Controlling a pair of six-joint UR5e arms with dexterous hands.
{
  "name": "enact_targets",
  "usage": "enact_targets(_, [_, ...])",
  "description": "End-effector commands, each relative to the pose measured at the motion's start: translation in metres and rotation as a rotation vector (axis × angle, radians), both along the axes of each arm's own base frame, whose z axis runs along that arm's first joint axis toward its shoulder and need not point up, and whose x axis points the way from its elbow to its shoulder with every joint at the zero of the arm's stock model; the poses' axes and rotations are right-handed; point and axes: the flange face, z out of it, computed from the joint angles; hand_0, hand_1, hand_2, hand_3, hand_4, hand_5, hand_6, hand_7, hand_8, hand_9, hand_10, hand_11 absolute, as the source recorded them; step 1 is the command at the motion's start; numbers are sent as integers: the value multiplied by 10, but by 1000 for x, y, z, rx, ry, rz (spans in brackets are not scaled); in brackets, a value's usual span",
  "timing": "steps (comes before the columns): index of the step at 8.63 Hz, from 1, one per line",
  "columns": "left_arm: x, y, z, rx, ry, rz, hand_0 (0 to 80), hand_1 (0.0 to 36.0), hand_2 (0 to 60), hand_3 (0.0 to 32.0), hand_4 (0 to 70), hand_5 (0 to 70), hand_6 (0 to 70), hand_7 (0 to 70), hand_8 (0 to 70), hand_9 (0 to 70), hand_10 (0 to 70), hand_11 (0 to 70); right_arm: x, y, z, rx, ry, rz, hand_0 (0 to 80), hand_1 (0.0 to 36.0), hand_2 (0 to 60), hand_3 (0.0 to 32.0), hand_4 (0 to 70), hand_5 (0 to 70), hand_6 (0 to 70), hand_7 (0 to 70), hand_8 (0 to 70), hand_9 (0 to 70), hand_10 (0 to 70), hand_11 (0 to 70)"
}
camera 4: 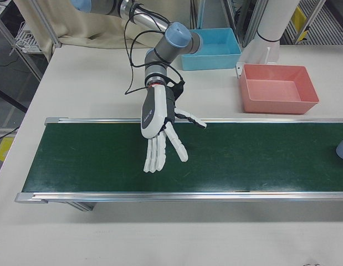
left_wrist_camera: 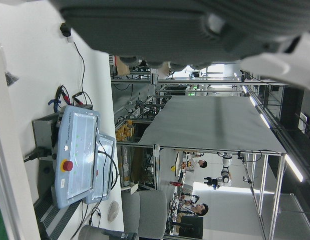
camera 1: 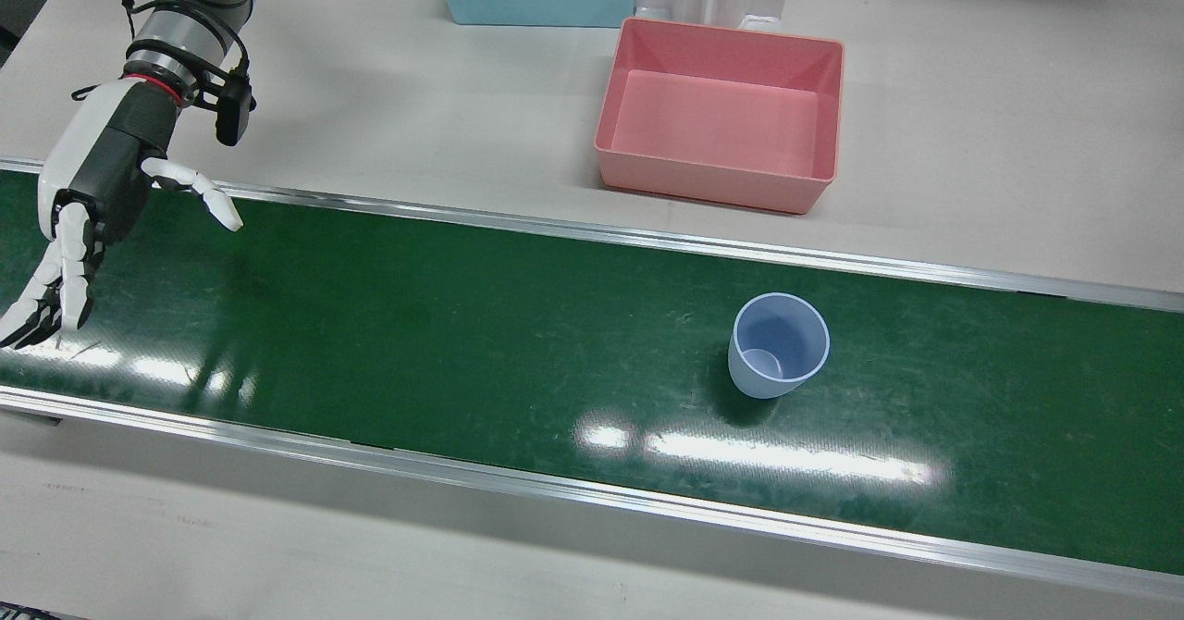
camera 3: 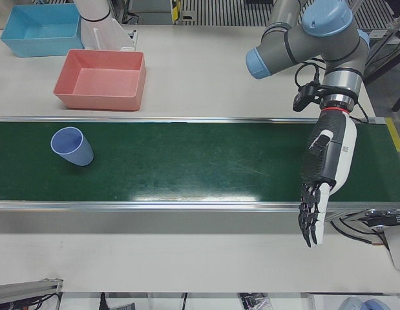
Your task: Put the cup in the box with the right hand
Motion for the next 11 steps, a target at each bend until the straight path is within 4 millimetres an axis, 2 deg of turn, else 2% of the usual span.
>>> enact_targets(1, [0, 0, 0, 0, 0, 0, 0, 0, 0, 0, 0, 0, 0, 0, 0, 0, 0, 0, 2, 5, 11, 19, -18, -1, 245, 104, 209, 0, 0, 18, 0, 0, 0, 7, 0, 0])
enact_targets(4, [0, 0, 0, 0, 0, 0, 0, 0, 0, 0, 0, 0, 0, 0, 0, 0, 0, 0, 2, 4, 12, 16, -16, -4, 268, 109, 221, 0, 0, 18, 0, 0, 0, 5, 0, 0])
enact_targets(5, [0, 0, 0, 0, 0, 0, 0, 0, 0, 0, 0, 0, 0, 0, 0, 0, 0, 0, 1, 5, 13, 15, -15, -6, 322, 119, 218, 0, 0, 22, 0, 0, 0, 7, 0, 0])
enact_targets(6, [0, 0, 0, 0, 0, 0, 0, 0, 0, 0, 0, 0, 0, 0, 0, 0, 0, 0, 0, 5, 12, 17, -17, -7, 434, 171, 227, 0, 0, 38, 0, 0, 0, 10, 0, 0])
enact_targets(7, [1, 0, 0, 0, 0, 1, 0, 0, 0, 0, 0, 0, 0, 0, 0, 0, 0, 0, 0, 4, 12, 16, -16, -7, 461, 188, 216, 0, 0, 43, 0, 0, 0, 11, 0, 0])
enact_targets(9, [0, 0, 0, 0, 0, 0, 0, 0, 0, 0, 0, 0, 0, 0, 0, 0, 0, 0, -2, 5, 14, 14, -14, -12, 473, 199, 166, 0, 0, 49, 0, 0, 0, 11, 0, 0])
enact_targets(11, [0, 0, 0, 0, 0, 0, 0, 0, 0, 0, 0, 0, 0, 0, 0, 0, 0, 0, 0, 5, 15, 4, -1, -5, 473, 202, 170, 0, 0, 49, 0, 0, 0, 10, 0, 0])
